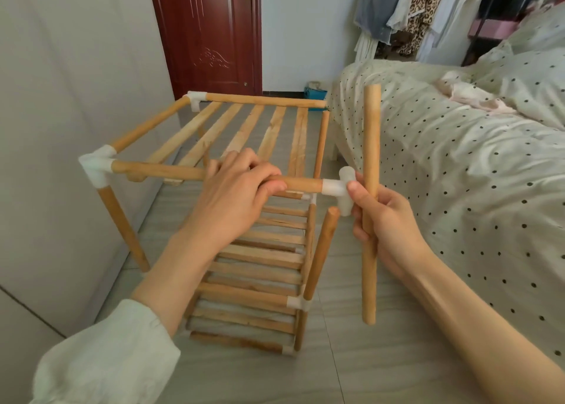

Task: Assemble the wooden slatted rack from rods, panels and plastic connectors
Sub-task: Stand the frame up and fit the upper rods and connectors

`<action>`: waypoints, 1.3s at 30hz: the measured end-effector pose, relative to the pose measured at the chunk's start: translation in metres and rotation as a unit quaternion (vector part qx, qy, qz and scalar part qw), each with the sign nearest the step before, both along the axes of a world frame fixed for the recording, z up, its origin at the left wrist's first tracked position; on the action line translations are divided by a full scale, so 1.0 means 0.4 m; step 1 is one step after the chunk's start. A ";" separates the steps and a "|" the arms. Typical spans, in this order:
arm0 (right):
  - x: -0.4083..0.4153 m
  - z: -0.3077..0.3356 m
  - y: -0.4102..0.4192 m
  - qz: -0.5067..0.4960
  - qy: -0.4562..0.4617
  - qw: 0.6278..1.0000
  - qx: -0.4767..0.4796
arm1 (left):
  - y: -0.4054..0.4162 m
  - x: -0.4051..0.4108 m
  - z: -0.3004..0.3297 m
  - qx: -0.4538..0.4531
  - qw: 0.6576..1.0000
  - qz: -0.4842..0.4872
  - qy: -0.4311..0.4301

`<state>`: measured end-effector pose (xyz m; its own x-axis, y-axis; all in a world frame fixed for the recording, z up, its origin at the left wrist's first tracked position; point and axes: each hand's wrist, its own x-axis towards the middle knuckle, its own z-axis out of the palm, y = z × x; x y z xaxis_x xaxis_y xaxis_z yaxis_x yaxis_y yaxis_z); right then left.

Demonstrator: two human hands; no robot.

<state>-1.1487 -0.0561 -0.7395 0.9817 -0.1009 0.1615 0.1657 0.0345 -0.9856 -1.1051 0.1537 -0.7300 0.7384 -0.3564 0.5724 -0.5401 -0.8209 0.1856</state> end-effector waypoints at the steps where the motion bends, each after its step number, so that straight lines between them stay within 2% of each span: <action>1: 0.004 0.001 -0.005 -0.003 0.008 1.000 0.004 | -0.011 0.001 -0.005 0.000 1.000 0.011 -0.007; 6: 0.009 -0.003 -0.026 -0.025 -0.008 0.999 -0.018 | -0.052 -0.011 -0.019 0.002 0.999 0.024 -0.048; 14: 0.003 -0.007 -0.008 -0.078 -0.076 0.985 -0.134 | -0.064 -0.019 -0.012 -0.010 0.998 0.032 -0.044; 22: 0.003 0.006 -0.002 -0.107 -0.026 0.982 -0.152 | -0.069 -0.038 -0.020 -0.013 0.998 0.035 -0.047; 27: -0.010 0.011 0.001 -0.089 0.002 0.980 -0.179 | -0.048 -0.037 -0.032 0.009 0.999 0.029 -0.039; 29: -0.014 0.008 0.001 -0.075 0.023 0.986 -0.148 | -0.037 -0.034 -0.035 0.010 0.999 0.026 -0.041; 33: -0.032 -0.019 -0.020 -0.061 0.089 0.992 0.069 | -0.036 -0.034 -0.021 -0.015 1.000 0.020 -0.018; 36: -0.056 -0.059 -0.032 -0.033 0.092 0.989 0.107 | -0.055 -0.044 0.015 -0.011 1.000 0.002 0.010; 39: -0.082 -0.097 -0.025 0.005 0.100 0.989 0.107 | -0.109 -0.052 0.066 0.046 0.996 -0.049 0.060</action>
<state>-1.1814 -0.0659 -0.7782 0.9930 -0.1024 -0.0592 -0.0323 0.2463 -0.9687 -1.1260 0.1099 -0.7037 0.7581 -0.4780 0.4437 -0.5976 -0.7815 0.1792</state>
